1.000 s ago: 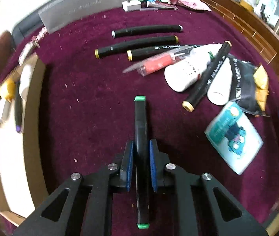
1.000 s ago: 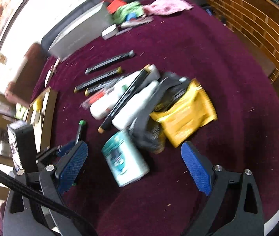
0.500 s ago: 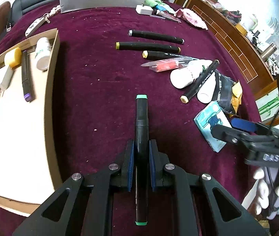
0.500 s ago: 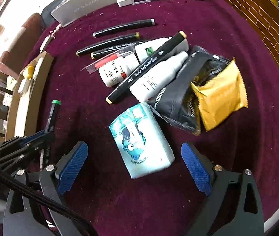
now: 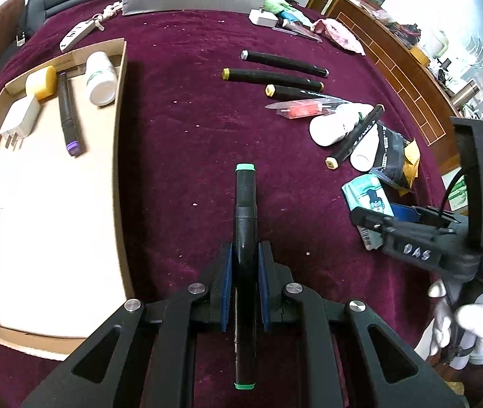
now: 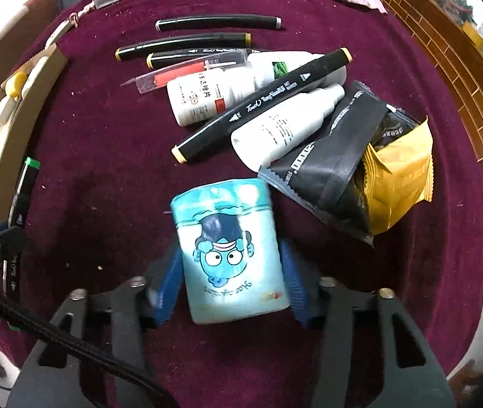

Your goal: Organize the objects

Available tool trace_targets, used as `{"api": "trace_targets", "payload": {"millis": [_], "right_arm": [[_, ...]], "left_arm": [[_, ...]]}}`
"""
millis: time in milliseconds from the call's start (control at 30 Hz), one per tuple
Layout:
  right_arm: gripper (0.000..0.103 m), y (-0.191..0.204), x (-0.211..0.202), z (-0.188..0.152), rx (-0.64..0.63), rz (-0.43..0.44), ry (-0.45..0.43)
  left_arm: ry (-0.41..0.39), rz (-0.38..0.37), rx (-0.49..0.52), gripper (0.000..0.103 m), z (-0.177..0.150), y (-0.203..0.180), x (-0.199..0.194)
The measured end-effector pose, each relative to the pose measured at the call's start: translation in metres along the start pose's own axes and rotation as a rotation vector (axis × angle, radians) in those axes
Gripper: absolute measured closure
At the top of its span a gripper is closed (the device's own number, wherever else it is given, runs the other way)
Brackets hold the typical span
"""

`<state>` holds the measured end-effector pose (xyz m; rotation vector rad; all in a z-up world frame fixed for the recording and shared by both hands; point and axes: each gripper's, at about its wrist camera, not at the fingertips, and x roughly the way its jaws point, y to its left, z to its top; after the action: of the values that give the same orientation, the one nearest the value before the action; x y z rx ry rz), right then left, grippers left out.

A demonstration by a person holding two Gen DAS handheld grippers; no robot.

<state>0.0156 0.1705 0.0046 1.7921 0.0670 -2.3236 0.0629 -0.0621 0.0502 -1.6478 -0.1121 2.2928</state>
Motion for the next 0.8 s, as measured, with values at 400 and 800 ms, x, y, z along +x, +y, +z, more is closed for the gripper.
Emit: {"api": "trace_targets", "payload": {"millis": [400, 800], "right_arm": [[0.057, 0.001, -0.027, -0.002, 0.095, 0.162, -0.011], [0.056, 0.061, -0.047, 0.022, 0.044, 0.292, -0.043]], "left_arm": [[-0.050, -0.023, -0.012, 0.091, -0.003, 0.017, -0.032], [-0.130, 0.021, -0.126, 0.091, -0.003, 0.086, -0.072]]}}
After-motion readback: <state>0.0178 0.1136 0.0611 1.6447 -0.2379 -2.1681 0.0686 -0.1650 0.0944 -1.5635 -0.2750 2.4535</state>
